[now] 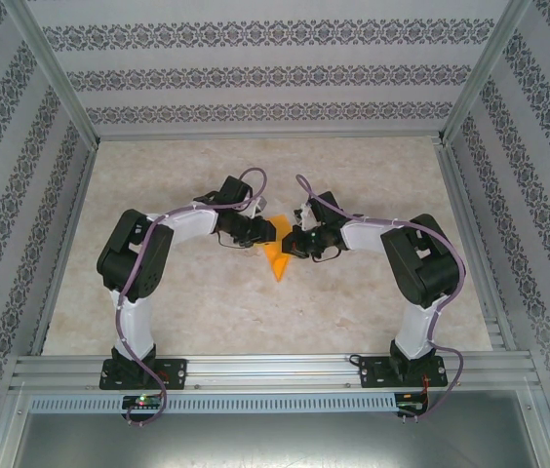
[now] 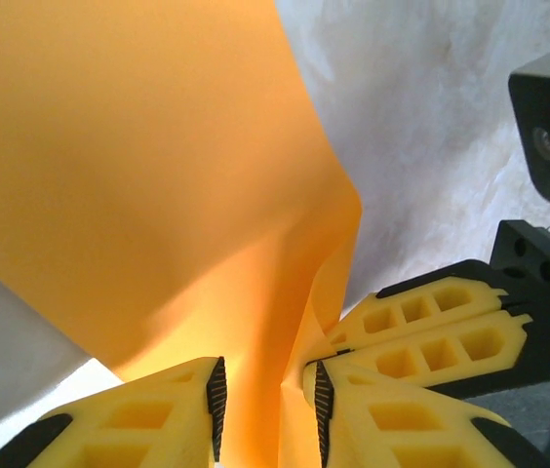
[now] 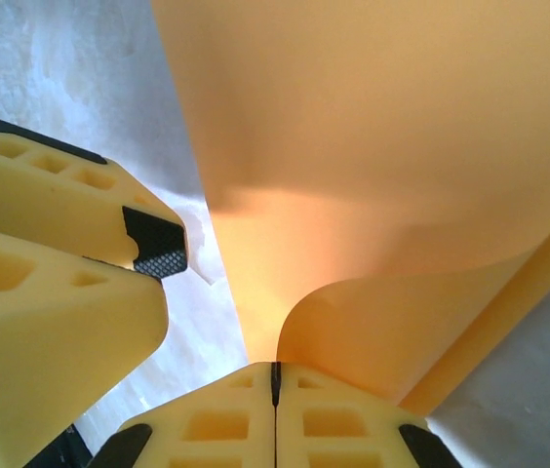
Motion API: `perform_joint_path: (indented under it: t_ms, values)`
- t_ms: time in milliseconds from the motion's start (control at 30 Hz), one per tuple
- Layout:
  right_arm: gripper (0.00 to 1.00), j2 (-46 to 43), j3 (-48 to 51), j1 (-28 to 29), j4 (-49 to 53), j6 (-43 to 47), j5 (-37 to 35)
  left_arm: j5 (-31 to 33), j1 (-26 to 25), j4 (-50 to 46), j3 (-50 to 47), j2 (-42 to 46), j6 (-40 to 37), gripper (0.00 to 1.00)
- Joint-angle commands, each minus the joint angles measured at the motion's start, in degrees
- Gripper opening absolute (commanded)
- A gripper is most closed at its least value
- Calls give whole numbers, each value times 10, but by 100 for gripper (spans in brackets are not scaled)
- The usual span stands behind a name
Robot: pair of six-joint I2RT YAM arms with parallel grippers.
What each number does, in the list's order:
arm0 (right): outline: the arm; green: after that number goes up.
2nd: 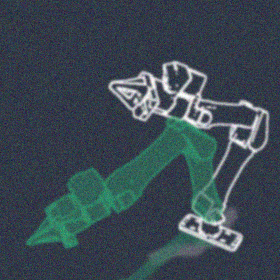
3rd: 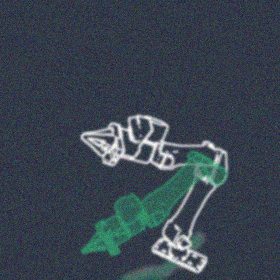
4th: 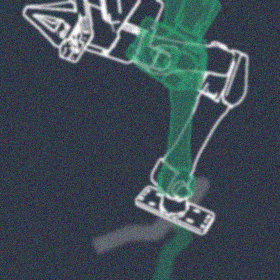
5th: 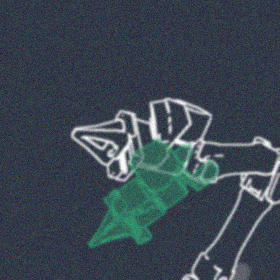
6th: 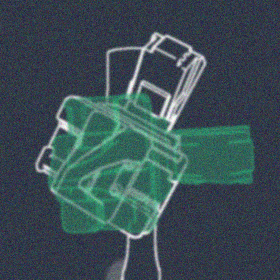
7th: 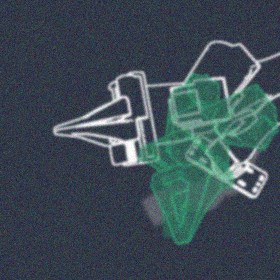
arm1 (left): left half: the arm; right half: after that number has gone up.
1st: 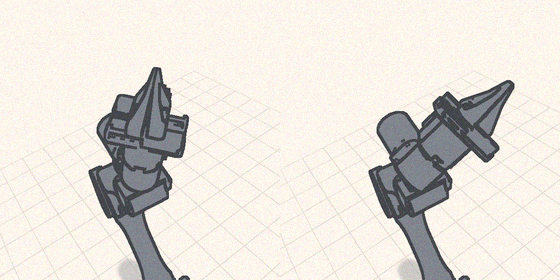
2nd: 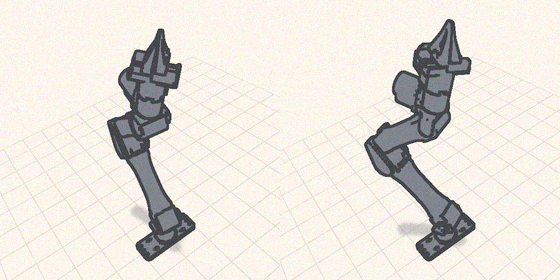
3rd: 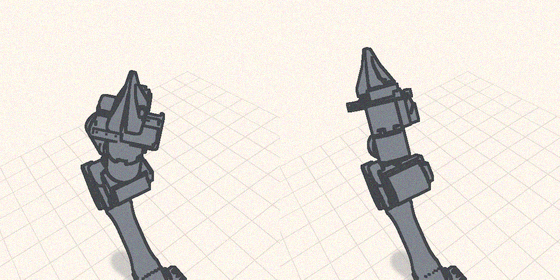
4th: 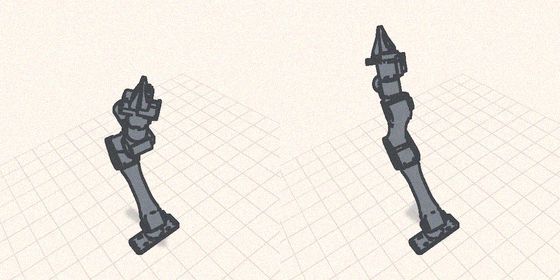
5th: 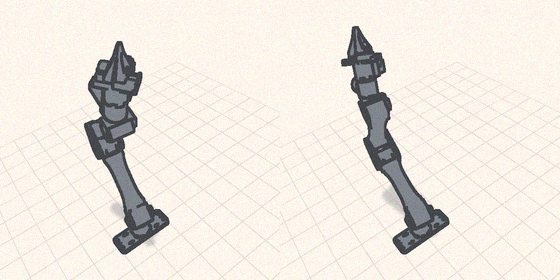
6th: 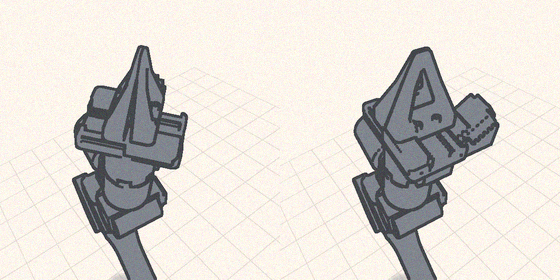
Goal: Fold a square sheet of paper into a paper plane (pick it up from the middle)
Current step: Third fold the triangle at the center of the table.
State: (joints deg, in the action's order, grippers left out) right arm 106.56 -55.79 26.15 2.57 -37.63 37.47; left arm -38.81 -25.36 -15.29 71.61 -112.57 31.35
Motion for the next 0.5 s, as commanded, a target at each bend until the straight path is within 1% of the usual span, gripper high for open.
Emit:
perform_joint_path:
  t_ms: [0,200,467]
  values:
    - [7,9,-15,10,8,1,-12,-11,5,-12,18,-18,-23,36]
    - [7,15,-20,14,18,-1,-27,-15,9,-5,35,-35,-18,36]
    - [8,27,-34,19,31,-2,-44,-23,9,19,17,-42,-9,38]
